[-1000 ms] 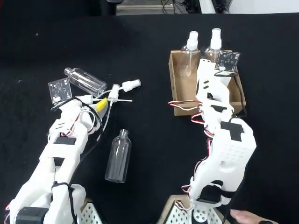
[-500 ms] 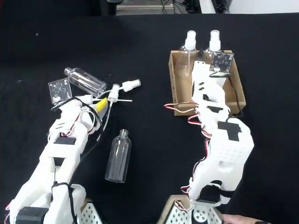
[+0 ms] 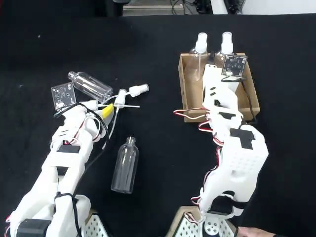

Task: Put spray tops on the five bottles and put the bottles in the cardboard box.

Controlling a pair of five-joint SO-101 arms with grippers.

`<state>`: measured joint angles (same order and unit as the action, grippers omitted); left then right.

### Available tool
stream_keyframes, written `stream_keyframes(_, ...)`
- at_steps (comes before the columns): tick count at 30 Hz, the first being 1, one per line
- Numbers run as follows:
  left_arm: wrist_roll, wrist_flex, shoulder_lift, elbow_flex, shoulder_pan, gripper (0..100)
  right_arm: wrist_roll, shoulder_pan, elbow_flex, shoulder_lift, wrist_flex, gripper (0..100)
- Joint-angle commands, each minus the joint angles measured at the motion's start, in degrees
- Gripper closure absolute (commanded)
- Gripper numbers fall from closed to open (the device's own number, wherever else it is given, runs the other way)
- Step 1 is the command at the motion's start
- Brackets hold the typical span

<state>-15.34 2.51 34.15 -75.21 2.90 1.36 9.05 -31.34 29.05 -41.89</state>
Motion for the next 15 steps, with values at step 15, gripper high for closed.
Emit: stream_keyframes(15,-0.44,-1.23,1.32,0.66,-0.75,71,0.0,-0.79,-1.27,-0.92,-1.49,58.8)
